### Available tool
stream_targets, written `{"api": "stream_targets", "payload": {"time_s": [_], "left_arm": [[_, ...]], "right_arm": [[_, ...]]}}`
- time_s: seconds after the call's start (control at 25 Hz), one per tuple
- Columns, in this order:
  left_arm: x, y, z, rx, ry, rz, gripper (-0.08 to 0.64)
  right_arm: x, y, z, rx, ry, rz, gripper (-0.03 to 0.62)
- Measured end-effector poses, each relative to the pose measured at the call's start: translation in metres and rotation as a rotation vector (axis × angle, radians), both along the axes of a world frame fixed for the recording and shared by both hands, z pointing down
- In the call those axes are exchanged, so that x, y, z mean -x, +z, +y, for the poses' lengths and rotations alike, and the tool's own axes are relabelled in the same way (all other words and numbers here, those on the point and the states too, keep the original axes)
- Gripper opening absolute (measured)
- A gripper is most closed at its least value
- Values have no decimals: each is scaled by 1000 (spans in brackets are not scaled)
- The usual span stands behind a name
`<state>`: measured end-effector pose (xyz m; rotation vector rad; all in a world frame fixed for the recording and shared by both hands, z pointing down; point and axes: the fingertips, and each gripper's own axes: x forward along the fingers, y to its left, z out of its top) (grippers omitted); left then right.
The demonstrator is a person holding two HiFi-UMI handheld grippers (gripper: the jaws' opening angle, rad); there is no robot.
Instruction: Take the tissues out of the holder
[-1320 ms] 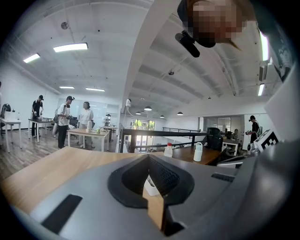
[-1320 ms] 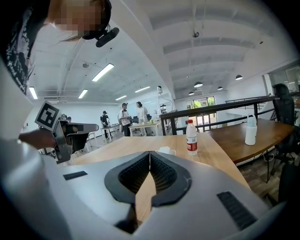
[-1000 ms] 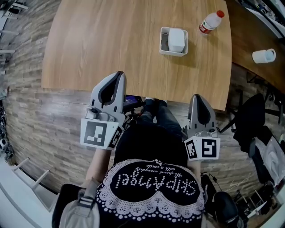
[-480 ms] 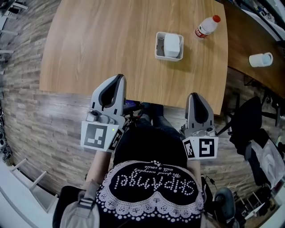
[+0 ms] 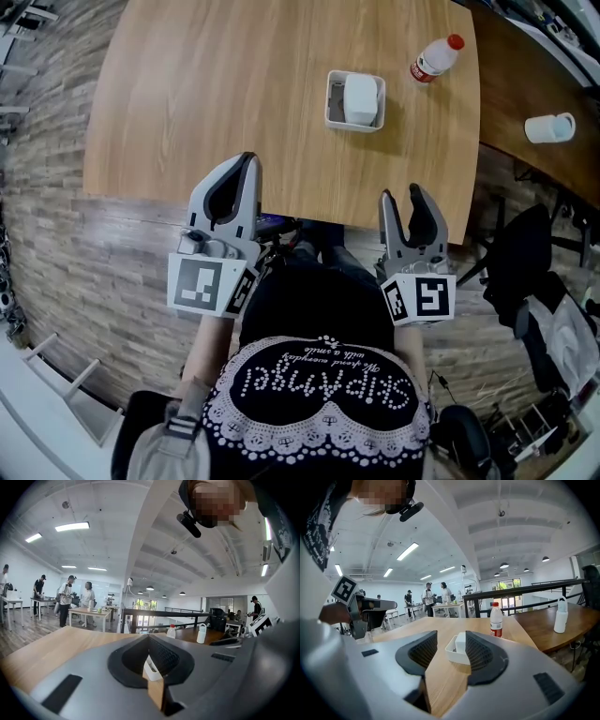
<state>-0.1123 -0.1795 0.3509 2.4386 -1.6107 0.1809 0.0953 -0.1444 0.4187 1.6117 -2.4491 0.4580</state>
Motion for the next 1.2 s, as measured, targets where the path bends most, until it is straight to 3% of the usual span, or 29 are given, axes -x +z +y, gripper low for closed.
{"api": "stream_targets", "payload": {"time_s": [0.32,0.48,0.8,1.2], "left_arm": [[8,4,1,7,-19,-3,6],[8,2,0,6,-19,-2,6],[8,3,-1,8,-10,0,6],[2,6,-1,10,22,2,6]], "right_arm": [[-2,3,-6,0,23,11,176],[-5,3,-10,9,36,25,218],[3,15,-11,99,-13,-1,224],[3,33,-42,95,10,106,224]]}}
